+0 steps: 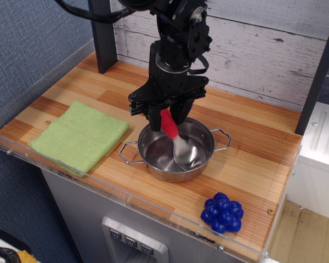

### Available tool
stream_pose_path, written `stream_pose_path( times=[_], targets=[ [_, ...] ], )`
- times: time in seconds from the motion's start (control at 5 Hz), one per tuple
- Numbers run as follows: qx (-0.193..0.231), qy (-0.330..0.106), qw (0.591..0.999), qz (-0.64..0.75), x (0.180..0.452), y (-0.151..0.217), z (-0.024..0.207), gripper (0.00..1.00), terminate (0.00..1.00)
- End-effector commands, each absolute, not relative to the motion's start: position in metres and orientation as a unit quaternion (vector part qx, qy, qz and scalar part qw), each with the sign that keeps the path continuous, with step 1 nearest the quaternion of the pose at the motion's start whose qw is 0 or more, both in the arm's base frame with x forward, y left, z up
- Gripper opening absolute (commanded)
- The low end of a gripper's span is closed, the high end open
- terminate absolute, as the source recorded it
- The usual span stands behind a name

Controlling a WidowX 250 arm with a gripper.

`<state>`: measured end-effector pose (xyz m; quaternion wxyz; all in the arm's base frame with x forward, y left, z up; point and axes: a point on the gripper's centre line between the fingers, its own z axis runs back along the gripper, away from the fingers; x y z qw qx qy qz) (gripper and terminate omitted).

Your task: Put the spoon into the pot.

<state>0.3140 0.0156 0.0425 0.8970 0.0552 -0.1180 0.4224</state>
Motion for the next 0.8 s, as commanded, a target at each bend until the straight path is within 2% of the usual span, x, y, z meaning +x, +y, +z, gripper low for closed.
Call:
stream_pose_path(
  times=[0.0,0.4,0.6],
  targets=[
    [0.045,-0.136,0.896,0.420,0.320,0.021,0.056,1.00,0.00],
    [0.028,-0.131,0.901,0.413,0.319,0.024,0.075,1.00,0.00],
    [0.058,-0.120,0.924,0.360,0.317,0.030,0.090,1.00,0.00]
  ],
)
